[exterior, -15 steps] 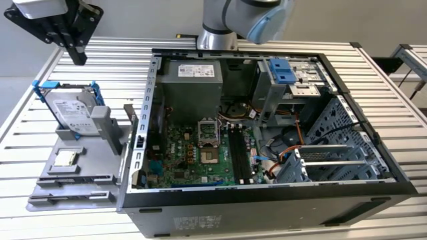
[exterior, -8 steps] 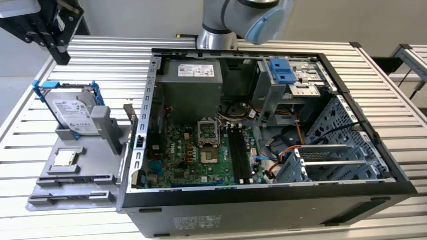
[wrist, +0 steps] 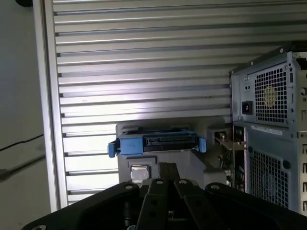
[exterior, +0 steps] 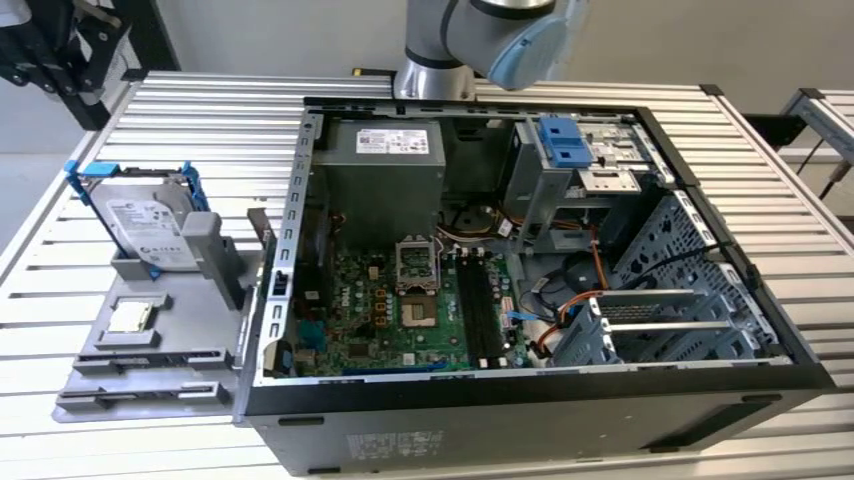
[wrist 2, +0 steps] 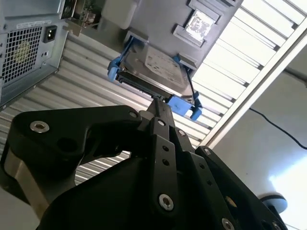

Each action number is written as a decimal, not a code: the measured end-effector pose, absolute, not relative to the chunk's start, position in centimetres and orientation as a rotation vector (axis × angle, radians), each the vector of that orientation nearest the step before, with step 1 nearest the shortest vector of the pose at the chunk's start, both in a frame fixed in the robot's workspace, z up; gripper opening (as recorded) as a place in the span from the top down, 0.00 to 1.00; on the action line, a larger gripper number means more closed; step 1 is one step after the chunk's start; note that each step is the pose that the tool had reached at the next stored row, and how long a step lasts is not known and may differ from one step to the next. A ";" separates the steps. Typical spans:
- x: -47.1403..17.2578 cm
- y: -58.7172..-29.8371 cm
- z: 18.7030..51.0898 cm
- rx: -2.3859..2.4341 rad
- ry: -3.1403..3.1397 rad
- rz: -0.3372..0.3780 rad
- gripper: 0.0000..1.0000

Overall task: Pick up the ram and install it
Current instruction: 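Reach for the ram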

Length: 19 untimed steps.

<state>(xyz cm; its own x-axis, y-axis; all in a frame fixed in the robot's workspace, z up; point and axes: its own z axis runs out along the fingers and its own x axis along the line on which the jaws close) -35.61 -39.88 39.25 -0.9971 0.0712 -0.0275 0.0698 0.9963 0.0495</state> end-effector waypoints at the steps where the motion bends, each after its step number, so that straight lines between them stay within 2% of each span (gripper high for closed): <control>1: -35.6 -39.9 39.3 0.110 3.110 0.075 1.00; 6: -35.6 -40.1 39.3 0.110 3.110 0.075 1.00; 16: -35.6 -43.5 39.3 0.108 3.110 0.075 1.00; 19: -35.6 -43.5 39.3 0.058 3.112 0.076 1.00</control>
